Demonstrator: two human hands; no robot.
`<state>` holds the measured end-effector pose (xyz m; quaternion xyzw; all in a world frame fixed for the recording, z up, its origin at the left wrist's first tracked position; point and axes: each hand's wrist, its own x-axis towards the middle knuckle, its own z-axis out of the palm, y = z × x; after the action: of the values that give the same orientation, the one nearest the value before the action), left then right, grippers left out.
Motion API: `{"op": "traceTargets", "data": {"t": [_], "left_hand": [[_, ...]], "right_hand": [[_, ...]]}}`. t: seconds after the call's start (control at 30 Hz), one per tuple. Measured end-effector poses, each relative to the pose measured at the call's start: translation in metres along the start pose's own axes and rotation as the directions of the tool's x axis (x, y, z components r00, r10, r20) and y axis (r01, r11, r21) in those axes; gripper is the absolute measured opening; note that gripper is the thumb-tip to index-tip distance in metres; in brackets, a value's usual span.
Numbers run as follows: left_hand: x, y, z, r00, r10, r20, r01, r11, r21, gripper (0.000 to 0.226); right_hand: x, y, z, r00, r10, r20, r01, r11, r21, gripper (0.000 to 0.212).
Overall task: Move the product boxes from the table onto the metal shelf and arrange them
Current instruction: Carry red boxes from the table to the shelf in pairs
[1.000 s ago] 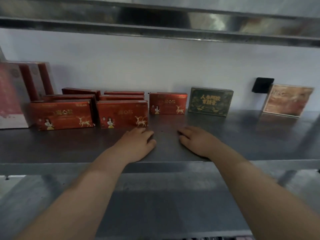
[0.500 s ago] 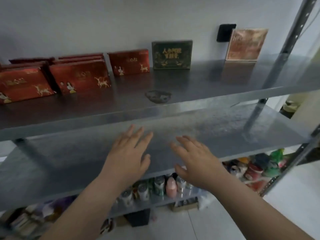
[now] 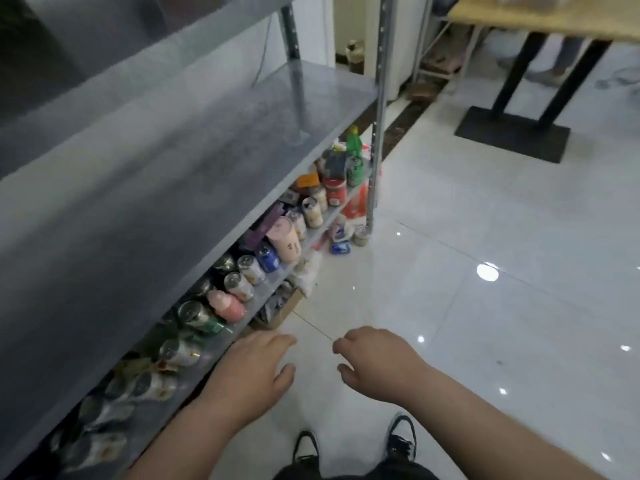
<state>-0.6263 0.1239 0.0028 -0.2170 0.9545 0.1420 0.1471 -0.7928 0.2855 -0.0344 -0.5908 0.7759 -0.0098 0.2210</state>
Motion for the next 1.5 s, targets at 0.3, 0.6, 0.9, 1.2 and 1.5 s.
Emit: {"op": "traceTargets", "data": {"t": [0.3,0.6,0.9,1.2,1.5], "left_hand": [[0.023,0.040,0.065,0.780,0.551,0.297,-0.591,0.804,0.062,0.052],[-0.030,0.150,0.108,0.413,0.789,0.455,-0.897,0.439,0.054,0.045],[-0.133,0.265,0.156,0.241,0.821,0.517,-0.963,0.267,0.025,0.040],[-0.207,0.336,0.206,0.245,0.825,0.510,-0.964,0.261,0.040,0.039],[-0.195,0.386,0.226,0.235,0.800,0.552,-0.962,0.271,0.018,0.048]], "right_hand": [[-0.122,-0.043,0.072,0.808,0.583,0.086,-0.585,0.774,0.244,0.042],[-0.250,-0.128,0.150,0.416,0.901,0.120,-0.833,0.325,0.448,0.042],[-0.381,-0.194,0.228,0.157,0.974,0.161,-0.789,0.026,0.613,0.042],[-0.483,-0.218,0.291,0.025,0.978,0.209,-0.724,-0.127,0.678,0.037],[-0.526,-0.173,0.297,-0.124,0.974,0.187,-0.634,-0.223,0.740,0.046]]}}
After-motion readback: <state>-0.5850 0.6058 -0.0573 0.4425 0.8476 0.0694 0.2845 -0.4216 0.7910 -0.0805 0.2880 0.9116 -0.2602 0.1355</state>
